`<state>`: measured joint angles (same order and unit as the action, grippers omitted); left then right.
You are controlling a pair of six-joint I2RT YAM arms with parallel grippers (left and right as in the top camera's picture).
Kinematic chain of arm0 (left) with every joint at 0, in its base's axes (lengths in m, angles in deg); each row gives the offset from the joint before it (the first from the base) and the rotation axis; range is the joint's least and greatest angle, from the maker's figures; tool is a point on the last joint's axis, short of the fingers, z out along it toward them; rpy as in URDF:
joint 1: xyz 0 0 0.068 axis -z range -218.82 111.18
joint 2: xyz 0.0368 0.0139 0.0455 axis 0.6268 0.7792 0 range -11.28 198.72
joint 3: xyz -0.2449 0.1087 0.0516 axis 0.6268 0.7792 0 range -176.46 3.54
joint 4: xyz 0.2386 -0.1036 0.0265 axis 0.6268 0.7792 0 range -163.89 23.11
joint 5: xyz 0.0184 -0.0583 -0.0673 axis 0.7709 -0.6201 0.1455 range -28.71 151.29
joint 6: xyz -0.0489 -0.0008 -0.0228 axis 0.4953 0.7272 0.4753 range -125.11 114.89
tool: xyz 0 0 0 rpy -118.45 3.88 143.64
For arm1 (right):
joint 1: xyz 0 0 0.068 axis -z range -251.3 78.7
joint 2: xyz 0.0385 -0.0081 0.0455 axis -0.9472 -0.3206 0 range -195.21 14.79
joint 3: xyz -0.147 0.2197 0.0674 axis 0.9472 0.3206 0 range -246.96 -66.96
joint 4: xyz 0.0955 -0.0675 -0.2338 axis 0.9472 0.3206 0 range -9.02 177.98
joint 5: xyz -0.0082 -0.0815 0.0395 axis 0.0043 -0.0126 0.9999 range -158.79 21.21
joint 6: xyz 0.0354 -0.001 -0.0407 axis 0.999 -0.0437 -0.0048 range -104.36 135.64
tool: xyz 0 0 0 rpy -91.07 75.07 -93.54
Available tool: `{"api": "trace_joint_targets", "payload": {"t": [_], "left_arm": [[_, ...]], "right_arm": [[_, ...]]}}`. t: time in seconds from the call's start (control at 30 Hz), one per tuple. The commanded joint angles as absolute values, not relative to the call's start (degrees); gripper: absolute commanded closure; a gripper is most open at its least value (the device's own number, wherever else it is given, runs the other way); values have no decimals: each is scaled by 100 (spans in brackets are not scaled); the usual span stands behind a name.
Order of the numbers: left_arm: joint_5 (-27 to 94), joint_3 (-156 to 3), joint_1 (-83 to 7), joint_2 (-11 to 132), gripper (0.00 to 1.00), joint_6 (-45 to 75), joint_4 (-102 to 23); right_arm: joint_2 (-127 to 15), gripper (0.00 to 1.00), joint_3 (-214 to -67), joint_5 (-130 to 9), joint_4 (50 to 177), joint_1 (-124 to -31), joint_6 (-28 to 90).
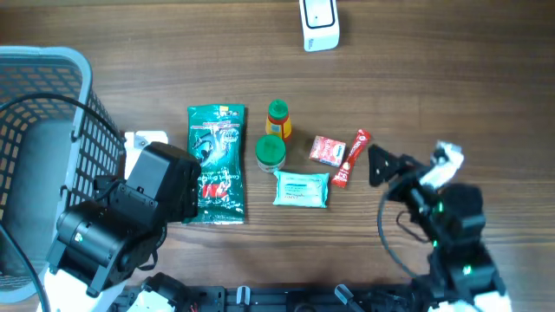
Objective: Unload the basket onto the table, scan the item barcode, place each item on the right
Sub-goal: 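Retract the left arm beside the basket and move the right gripper toward the stick, then grasp the red Nescafe stick with the right gripper and lift it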
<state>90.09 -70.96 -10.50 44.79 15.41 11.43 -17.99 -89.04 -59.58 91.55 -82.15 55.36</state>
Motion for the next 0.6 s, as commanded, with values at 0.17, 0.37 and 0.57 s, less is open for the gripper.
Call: {"api": "trace_joint_targets", "payload": {"t": [0.17,0.37,0.57], "left_arm": [[8985,-7081,-1098,4475,0,1637,1143],[8985,-7081,-1098,4475,0,1639,1143],[8985,-7081,-1098,4475,0,1639,1143]], "right_arm": [[-4367,0,-11536,-5612,11085,-8237,4839],[-5340,0,-12270,-5490,12154,-8237,4688],[-5453,0,-12463,-5151,12302,-8237,4653]]}}
